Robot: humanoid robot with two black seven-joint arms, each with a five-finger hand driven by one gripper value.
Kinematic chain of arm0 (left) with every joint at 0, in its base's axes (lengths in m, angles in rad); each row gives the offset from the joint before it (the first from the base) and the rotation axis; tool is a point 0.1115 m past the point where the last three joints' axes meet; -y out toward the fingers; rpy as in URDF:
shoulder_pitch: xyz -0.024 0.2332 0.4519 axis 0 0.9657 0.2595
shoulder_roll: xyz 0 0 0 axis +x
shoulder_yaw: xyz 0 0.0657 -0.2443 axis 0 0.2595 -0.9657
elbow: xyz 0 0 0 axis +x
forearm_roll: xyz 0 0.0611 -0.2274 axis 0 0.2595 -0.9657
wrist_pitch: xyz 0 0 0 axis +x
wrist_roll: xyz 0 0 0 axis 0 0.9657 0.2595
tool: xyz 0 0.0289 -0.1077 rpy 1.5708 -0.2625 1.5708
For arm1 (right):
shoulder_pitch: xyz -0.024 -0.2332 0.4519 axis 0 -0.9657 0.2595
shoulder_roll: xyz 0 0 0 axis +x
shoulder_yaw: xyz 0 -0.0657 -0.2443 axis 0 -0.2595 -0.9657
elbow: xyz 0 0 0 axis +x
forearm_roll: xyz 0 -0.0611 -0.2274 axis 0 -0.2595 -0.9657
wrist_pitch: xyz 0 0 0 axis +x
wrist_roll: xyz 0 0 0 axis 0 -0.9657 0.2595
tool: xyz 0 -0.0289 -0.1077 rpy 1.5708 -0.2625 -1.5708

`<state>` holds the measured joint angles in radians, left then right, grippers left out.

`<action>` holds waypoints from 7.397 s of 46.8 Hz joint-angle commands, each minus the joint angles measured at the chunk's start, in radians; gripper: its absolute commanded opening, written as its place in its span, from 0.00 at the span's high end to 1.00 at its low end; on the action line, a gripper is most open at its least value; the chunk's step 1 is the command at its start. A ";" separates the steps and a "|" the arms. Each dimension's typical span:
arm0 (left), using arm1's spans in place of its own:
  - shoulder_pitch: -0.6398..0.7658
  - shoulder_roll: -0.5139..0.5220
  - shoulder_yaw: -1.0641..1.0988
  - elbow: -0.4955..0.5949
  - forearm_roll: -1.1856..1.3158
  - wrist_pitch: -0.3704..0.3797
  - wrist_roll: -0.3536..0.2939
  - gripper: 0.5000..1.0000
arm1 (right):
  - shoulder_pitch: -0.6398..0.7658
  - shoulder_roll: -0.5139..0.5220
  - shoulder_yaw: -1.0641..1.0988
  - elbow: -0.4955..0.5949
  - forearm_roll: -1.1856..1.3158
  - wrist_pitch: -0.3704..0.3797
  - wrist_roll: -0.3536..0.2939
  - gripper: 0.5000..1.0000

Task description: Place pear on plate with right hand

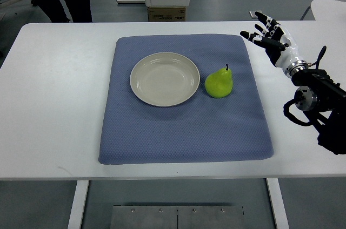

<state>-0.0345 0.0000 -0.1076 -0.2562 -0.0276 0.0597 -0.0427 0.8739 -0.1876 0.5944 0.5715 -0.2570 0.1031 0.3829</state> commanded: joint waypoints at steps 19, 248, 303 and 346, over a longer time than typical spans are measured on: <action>-0.001 0.000 0.000 0.000 0.000 0.000 0.001 0.00 | -0.001 -0.010 -0.151 0.008 -0.036 0.007 0.218 0.00; -0.001 0.000 -0.001 0.000 0.000 0.000 0.000 0.00 | 0.145 0.188 -0.688 -0.002 -0.199 -0.218 0.137 1.00; -0.001 0.000 -0.001 0.000 0.000 0.000 0.000 0.00 | 0.152 0.188 -0.504 -0.019 -0.186 -0.197 0.105 0.00; 0.001 0.000 -0.001 0.000 0.000 0.000 0.001 0.00 | -0.019 0.079 0.028 0.001 -0.056 -0.152 -0.039 0.00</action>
<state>-0.0348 0.0000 -0.1077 -0.2563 -0.0276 0.0599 -0.0425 0.8677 -0.1096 0.5713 0.5680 -0.3126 -0.0482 0.3477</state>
